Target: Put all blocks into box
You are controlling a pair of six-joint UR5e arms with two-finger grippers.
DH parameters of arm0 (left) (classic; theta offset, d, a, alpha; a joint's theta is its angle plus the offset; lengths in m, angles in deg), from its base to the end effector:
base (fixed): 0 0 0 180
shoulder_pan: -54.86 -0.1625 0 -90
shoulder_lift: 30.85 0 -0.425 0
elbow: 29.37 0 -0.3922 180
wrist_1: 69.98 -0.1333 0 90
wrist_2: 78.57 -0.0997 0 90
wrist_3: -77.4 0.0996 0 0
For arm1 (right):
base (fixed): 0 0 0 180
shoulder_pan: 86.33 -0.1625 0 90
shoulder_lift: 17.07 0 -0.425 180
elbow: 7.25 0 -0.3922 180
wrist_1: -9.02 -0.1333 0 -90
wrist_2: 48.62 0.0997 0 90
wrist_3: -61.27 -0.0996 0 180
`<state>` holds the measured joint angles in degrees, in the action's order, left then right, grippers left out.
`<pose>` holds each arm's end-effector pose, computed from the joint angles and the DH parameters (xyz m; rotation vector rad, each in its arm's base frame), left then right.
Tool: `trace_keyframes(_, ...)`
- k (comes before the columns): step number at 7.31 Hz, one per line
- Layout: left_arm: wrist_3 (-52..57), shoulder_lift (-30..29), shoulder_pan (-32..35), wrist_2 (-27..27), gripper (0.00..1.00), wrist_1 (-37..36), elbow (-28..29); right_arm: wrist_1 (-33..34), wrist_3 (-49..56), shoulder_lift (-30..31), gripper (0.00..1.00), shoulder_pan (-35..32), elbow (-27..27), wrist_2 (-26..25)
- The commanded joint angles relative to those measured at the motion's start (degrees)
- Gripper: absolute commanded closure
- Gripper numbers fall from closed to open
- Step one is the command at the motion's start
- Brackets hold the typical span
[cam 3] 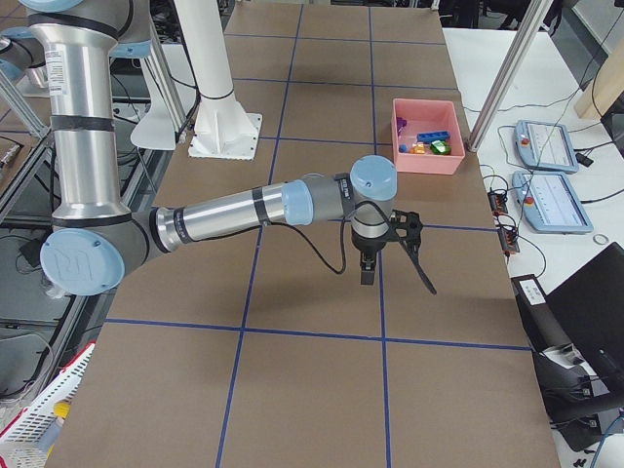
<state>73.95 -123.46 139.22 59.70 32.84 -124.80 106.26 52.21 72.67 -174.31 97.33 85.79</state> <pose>-0.0071 -0.5277 0.5587 0.2753 0.8579 0.1889 0.0463 -0.4912 0.5444 0.0506 -0.7825 0.0651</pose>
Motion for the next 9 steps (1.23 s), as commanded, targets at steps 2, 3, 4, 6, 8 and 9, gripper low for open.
trace_keyframes(2,1.3,4.4,0.6,1.3,0.00,-1.2,-0.6,6.4,9.0,1.2,0.00,-1.7,-0.6,-0.6)
trace_keyframes(3,1.0,5.1,0.7,1.6,0.00,-2.6,-1.9,6.3,8.5,1.2,0.00,-1.7,-1.3,-0.3)
trace_keyframes(4,0.9,7.2,0.8,1.6,0.00,-6.3,-4.9,6.3,8.2,1.2,0.00,-1.7,-1.2,-0.1)
trace_keyframes(6,0.8,10.0,0.9,0.9,0.00,-9.0,-10.7,5.9,8.3,1.8,0.00,-1.7,-1.4,-0.4)
trace_keyframes(8,1.0,10.5,0.8,0.9,0.00,-9.1,-12.1,5.8,8.3,1.9,0.00,-1.7,-1.4,0.1)
trace_keyframes(9,0.9,10.4,0.7,0.8,0.00,-9.2,-11.5,6.2,8.3,2.2,0.00,-1.7,-1.4,0.2)
